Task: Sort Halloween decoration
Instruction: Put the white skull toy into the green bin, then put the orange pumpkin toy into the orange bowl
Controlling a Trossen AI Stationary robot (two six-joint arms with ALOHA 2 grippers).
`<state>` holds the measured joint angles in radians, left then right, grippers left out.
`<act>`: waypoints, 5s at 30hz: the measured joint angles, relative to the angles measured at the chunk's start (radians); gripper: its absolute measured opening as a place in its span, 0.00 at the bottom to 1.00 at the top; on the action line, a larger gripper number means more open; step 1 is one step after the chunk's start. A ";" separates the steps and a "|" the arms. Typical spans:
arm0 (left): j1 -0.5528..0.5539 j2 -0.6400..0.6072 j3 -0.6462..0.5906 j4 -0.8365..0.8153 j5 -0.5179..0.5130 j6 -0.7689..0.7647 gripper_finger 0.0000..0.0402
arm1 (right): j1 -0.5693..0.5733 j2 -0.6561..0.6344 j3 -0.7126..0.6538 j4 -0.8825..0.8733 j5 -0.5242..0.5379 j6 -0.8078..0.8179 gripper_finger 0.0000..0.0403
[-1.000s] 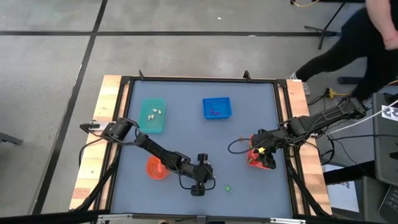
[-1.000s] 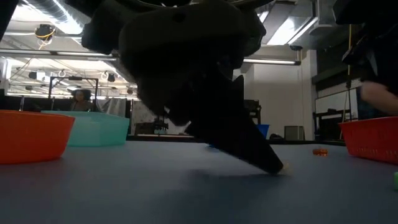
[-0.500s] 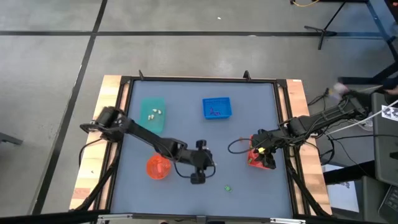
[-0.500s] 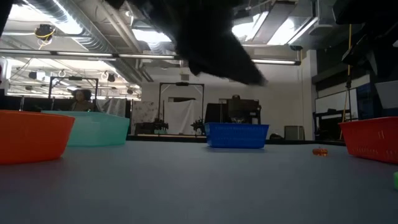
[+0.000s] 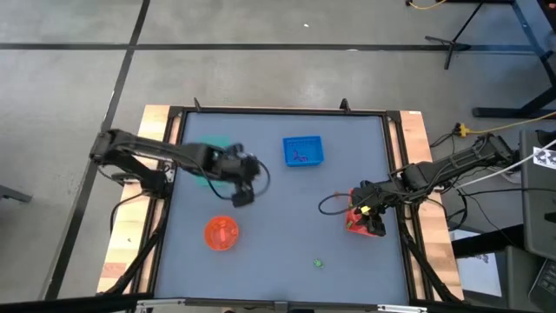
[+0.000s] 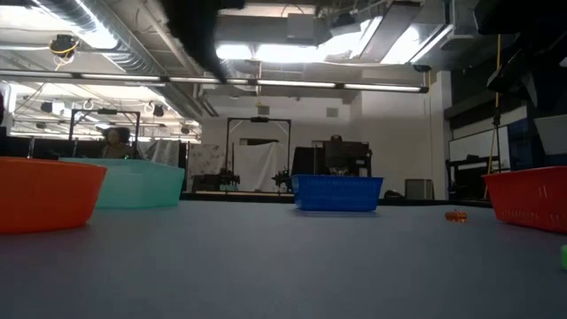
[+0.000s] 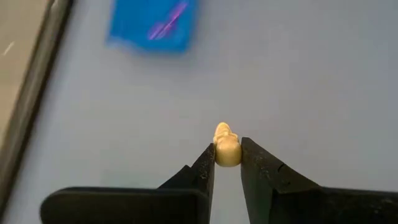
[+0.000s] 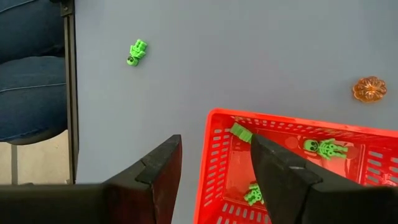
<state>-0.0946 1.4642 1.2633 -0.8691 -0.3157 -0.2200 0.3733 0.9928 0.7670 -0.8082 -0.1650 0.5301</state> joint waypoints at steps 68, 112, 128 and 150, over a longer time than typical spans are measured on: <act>0.274 -0.085 -0.341 0.079 -0.033 -0.149 0.37 | -0.356 0.219 0.000 0.205 0.190 -0.045 0.47; 0.073 -0.085 -0.178 0.108 -0.042 -0.218 0.37 | -0.339 0.559 -0.002 0.189 0.164 -0.201 0.47; 0.073 -0.085 -0.178 0.120 -0.042 -0.218 0.37 | -0.295 0.595 0.000 0.176 0.216 -0.221 0.45; 0.073 -0.085 -0.178 0.122 -0.042 -0.218 0.37 | -0.295 0.602 0.068 0.172 0.220 -0.223 0.24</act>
<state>-0.0216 1.3788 1.0851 -0.7471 -0.3576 -0.4381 0.0780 1.5944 0.8349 -0.6365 0.0549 0.3073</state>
